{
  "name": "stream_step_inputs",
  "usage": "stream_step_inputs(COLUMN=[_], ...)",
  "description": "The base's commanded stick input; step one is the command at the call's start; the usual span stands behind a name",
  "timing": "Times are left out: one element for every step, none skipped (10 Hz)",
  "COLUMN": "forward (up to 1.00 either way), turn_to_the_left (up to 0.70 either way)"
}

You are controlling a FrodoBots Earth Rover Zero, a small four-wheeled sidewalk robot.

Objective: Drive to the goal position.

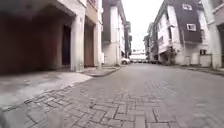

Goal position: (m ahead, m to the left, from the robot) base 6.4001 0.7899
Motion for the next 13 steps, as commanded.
stream_step_inputs(forward=[0.7,0.7,0.7,0.7,0.7,0.7,0.7,0.7,0.7,0.7,0.7,0.7,0.7], turn_to_the_left=[0.0,0.0,0.0,0.0,0.0,0.0,0.0,0.0,0.0,0.0,0.0,0.0,0.0])
